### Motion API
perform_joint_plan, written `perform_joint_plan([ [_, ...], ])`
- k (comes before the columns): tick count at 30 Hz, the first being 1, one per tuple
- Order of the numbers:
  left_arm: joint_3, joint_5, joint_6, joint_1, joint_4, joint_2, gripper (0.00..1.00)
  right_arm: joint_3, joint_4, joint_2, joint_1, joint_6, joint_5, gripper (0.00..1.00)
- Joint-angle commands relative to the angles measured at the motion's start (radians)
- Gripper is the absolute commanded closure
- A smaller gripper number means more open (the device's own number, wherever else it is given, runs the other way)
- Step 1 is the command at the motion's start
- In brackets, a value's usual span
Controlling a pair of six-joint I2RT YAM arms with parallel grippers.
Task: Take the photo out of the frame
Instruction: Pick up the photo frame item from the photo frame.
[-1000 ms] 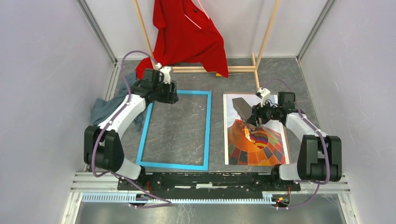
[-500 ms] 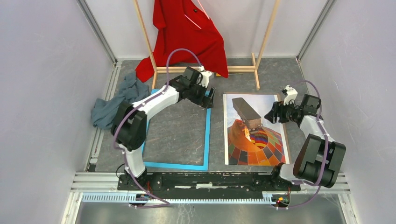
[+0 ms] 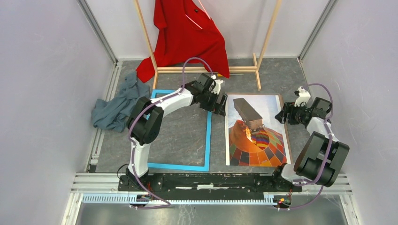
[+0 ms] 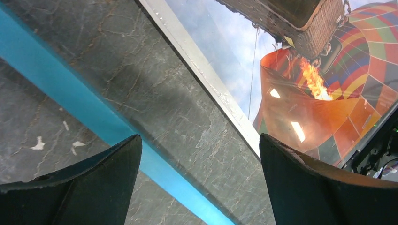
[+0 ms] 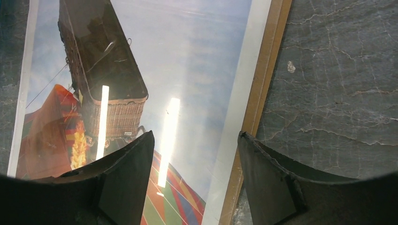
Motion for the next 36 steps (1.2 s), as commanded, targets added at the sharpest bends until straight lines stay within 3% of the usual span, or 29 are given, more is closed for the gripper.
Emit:
perform_joint_plan([
  [1, 0.036, 0.030, -0.073, -0.030, 0.050, 0.024, 0.00, -0.001, 0.024, 0.007, -0.013, 0.008, 0.000, 0.28],
  [11, 0.086, 0.024, -0.105, -0.073, 0.036, 0.093, 0.00, -0.005, 0.022, -0.006, -0.026, 0.006, -0.001, 0.28],
  [36, -0.035, 0.270, -0.251, -0.072, 0.242, 0.170, 0.05, 0.014, -0.013, 0.078, -0.067, -0.005, 0.135, 0.28],
])
